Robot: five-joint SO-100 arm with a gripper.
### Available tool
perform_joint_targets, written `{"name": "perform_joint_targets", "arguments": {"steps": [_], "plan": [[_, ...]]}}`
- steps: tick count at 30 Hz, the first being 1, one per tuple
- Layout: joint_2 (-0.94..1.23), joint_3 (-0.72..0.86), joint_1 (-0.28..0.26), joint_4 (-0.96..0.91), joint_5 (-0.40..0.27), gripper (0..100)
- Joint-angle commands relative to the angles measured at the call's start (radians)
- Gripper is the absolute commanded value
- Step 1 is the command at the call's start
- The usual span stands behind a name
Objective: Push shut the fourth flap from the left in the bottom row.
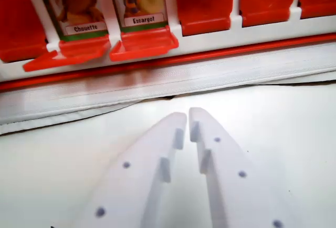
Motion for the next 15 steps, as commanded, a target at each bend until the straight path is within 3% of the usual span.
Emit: {"name": "perform_joint_targets", "arguments": {"steps": [1,15], "plan": [[-0.080,-0.092,-0.017,-0.089,0.006,0],[-0.328,-0.360,-0.021,-0.114,0.009,0]]}}
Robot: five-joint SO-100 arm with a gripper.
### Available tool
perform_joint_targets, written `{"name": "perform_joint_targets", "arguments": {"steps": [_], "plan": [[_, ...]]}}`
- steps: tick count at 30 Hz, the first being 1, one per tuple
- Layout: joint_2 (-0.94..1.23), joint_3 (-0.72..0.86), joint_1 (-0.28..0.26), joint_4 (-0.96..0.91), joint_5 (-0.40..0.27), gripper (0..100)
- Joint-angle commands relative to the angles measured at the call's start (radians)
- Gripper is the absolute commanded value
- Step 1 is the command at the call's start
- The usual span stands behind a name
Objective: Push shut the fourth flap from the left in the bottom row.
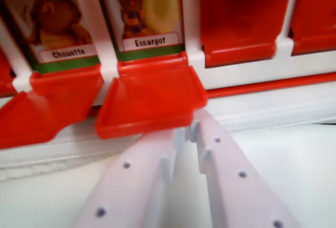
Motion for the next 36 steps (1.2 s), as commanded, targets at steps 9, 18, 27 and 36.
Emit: {"name": "perform_joint_targets", "arguments": {"steps": [9,18,27,36], "plan": [[-0.060,-0.245,-0.009,-0.048,0.008,0],[-0.095,-0.330,-0.021,-0.029,0.021,0],[0.094,-0.322,-0.003,0.244,-0.037,0],[0.442,-0.365,-0.012,0.686,-0.005,0]]}}
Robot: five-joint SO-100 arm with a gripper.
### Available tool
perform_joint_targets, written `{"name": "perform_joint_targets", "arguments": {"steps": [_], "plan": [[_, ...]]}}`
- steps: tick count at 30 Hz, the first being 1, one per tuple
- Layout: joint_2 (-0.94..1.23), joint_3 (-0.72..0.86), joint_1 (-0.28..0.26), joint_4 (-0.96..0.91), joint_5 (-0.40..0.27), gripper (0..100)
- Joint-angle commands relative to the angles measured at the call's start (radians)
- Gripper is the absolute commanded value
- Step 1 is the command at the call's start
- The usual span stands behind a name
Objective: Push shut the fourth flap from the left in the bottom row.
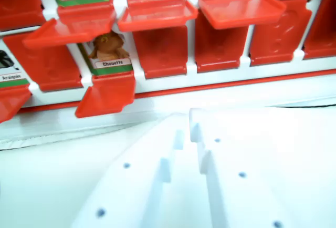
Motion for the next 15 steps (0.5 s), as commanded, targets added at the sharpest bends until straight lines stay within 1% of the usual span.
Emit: {"name": "perform_joint_targets", "arguments": {"steps": [1,6,9,11,14,15], "plan": [[0.230,-0.144,-0.003,0.135,0.002,0],[0.342,-0.212,-0.026,0.336,-0.012,0],[0.367,-0.298,-0.031,0.428,-0.012,0],[0.383,-0.353,-0.034,0.469,-0.023,0],[0.408,-0.407,-0.049,0.512,-0.064,0],[0.414,-0.420,-0.055,0.525,-0.069,0]]}}
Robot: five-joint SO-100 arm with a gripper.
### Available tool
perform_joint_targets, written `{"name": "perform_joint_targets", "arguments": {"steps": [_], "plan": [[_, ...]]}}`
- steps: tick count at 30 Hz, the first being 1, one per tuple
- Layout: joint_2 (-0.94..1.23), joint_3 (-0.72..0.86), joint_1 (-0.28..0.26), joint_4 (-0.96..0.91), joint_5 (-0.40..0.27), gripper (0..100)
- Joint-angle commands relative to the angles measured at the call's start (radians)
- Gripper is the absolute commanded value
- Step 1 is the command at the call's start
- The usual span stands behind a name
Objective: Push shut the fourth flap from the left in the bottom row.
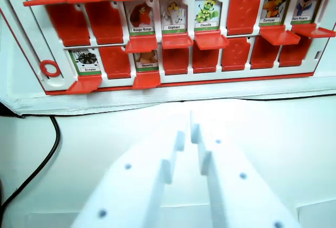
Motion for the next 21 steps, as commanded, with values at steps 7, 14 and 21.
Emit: {"name": "perform_joint_targets", "arguments": {"steps": [7,14,21], "plan": [[0.117,-0.164,-0.026,0.049,-0.043,0],[0.114,-0.178,-0.023,0.003,-0.020,0],[0.106,-0.183,-0.017,-0.049,0.011,0]]}}
